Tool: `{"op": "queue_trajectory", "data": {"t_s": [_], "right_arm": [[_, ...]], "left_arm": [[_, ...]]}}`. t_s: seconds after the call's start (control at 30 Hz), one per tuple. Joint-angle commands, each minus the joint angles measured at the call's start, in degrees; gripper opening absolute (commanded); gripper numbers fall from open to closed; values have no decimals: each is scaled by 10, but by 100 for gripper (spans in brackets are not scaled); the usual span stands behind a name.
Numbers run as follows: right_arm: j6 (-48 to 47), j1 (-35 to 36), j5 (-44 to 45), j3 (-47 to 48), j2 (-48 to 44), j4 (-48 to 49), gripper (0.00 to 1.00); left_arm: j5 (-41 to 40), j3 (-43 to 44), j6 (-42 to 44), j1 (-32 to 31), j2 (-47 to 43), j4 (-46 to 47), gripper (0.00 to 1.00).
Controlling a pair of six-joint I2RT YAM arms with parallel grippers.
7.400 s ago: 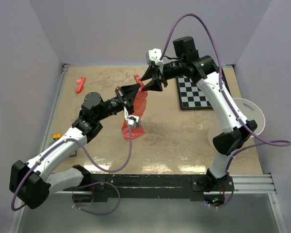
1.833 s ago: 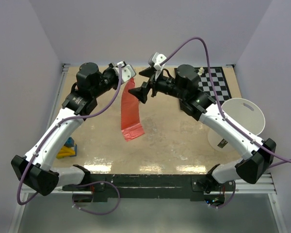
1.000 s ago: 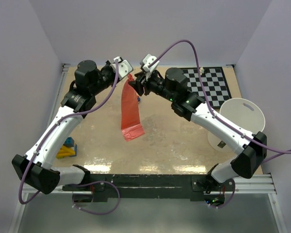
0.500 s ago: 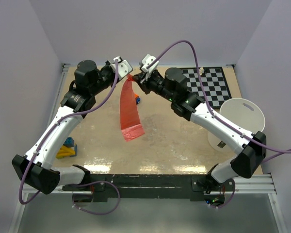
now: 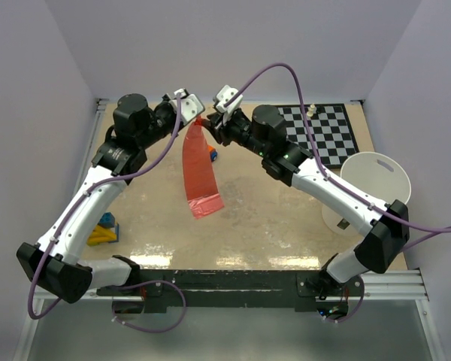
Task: Put the trash bags into the trash bin
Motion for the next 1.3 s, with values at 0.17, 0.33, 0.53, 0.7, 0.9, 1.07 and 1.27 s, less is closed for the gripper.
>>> {"op": "queue_trajectory", "data": {"t_s": [0.17,0.33,0.53,0.7,0.9,1.07,1.27], "right_arm": [[29,1,-113,11,-1,45,42],[38,1,-101,13,7,54,39],[25,1,-26,26,17,47,31],[19,0,-35,16,11,44,2],[-27,-32,-260,71,18,-6,0],[-70,-39,-384,142,58,-97,0],[-82,-48,-358,168,86,-109,0]], "left_arm": [[-1,-2,-20,6,-22,17,0],[6,-3,-25,6,-21,18,0],[3,-4,-27,7,-23,16,0],[8,-4,-24,8,-27,10,0],[69,-61,179,5,-69,16,0],[119,-174,458,-2,-130,140,0],[183,-200,589,-24,-145,174,0]]}}
